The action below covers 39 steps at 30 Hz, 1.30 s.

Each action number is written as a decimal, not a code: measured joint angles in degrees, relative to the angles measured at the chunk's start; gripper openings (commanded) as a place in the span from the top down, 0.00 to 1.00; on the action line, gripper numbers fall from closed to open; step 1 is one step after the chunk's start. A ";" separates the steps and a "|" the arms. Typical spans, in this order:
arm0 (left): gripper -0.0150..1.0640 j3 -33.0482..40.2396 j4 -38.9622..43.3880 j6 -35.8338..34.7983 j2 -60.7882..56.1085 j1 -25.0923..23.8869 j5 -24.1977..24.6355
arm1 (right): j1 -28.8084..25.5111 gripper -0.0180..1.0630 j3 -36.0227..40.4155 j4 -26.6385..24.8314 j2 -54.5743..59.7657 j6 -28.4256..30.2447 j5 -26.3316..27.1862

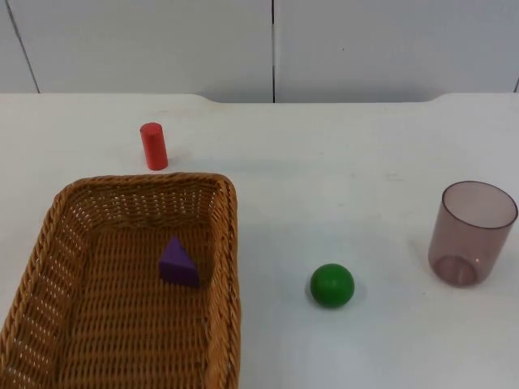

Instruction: Pick up the basket with the left hand and place the triangular block into the basket with the right hand.

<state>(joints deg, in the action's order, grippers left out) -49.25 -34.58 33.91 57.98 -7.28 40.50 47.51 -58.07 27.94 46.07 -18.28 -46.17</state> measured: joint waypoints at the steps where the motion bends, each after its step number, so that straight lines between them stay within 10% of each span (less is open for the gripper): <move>1: 0.06 0.00 0.00 0.00 0.00 0.00 0.00 | 0.00 0.01 0.00 0.00 0.00 0.00 0.00; 19: 0.06 0.46 0.47 -4.60 -31.67 0.00 13.43 | 0.00 0.01 22.14 -10.09 -28.90 4.70 -1.17; 26: 0.06 9.86 1.49 -5.32 -39.01 3.93 13.20 | 0.00 0.01 24.80 -19.69 -38.74 12.44 -9.35; 39: 0.06 15.61 21.34 -20.93 -57.13 4.27 15.50 | 0.00 0.01 25.98 -20.71 -45.85 13.77 -20.06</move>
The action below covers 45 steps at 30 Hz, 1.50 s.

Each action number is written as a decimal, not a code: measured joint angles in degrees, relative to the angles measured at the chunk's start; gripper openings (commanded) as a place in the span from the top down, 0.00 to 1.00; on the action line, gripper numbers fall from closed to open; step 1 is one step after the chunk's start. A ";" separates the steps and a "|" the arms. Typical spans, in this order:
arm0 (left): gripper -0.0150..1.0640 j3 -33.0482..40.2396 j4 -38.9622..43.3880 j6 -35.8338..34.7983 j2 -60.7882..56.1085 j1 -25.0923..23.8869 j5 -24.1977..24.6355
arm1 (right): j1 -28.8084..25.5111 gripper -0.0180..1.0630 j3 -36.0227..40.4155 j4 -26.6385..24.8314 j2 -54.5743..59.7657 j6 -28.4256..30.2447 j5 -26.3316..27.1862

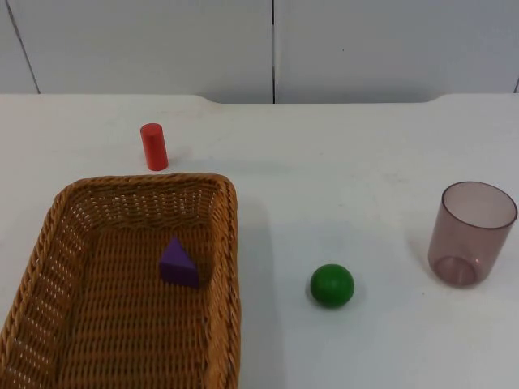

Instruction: Pick up the basket with the left hand and place the triangular block into the basket with the right hand.

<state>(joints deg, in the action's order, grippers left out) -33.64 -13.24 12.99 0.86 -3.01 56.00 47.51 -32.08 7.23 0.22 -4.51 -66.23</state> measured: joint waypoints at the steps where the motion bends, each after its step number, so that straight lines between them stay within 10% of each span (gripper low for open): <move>1: 0.06 0.00 2.06 -1.65 -0.49 0.00 0.76 | 0.00 0.01 0.30 0.00 0.00 0.00 -0.03; 45: 0.05 5.15 10.02 -11.87 -0.62 0.00 5.39 | 0.00 0.01 2.18 -2.79 0.00 2.80 3.52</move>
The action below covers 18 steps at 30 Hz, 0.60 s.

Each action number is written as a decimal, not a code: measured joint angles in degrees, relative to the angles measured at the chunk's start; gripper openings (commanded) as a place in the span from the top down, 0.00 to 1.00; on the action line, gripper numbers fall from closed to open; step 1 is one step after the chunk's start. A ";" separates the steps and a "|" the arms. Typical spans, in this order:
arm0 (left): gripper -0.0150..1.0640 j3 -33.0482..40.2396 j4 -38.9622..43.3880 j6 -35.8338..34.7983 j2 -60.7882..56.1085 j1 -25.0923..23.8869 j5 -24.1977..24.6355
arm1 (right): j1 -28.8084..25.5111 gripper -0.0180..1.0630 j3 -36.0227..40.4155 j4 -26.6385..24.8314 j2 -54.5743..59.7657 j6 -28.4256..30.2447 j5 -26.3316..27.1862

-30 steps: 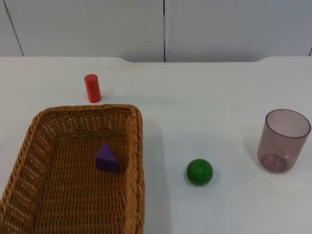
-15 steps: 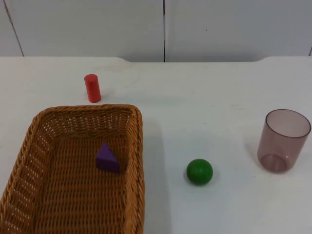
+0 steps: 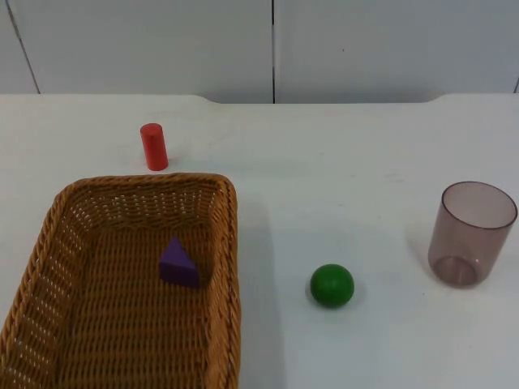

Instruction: Pick up the basket with the left hand and place the triangular block into the basket with the right hand.

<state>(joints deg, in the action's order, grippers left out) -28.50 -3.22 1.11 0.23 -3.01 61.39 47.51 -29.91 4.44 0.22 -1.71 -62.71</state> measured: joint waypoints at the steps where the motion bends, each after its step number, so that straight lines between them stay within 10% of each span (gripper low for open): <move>1: 0.03 0.00 0.00 0.00 0.00 0.00 0.00 | 0.00 0.01 0.00 0.00 0.00 0.00 0.00; 18: 0.01 0.00 0.00 0.00 0.00 0.00 0.00 | -2.54 0.01 0.00 0.00 0.00 0.00 0.20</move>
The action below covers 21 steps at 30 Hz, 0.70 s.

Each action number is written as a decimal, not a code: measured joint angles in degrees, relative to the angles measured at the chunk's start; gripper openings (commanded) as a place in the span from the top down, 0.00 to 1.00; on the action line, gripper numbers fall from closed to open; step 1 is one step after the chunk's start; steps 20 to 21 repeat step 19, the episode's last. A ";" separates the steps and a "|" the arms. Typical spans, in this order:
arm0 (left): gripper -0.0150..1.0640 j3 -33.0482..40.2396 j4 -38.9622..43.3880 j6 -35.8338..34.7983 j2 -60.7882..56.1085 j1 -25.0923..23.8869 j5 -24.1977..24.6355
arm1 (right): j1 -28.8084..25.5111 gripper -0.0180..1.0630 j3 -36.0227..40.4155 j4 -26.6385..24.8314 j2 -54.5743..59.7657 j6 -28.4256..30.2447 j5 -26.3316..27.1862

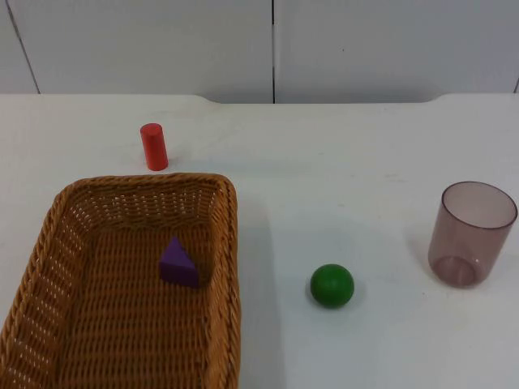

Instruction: Pick up the basket with the left hand and place the triangular block into the basket with the right hand.

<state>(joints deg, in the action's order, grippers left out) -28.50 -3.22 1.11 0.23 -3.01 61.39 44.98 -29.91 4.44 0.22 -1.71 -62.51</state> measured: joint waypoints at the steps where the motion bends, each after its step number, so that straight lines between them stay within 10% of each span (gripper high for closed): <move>1: 0.01 0.00 0.00 0.00 0.00 0.00 0.00 | 0.00 0.01 0.00 0.00 0.00 0.00 0.00; 12: 0.01 0.00 0.00 0.00 0.00 0.00 0.00 | -26.57 0.01 0.00 0.00 0.00 0.00 0.00; 21: 0.01 0.00 0.00 0.00 0.00 0.00 0.00 | -35.75 0.01 0.00 0.00 0.00 0.00 0.00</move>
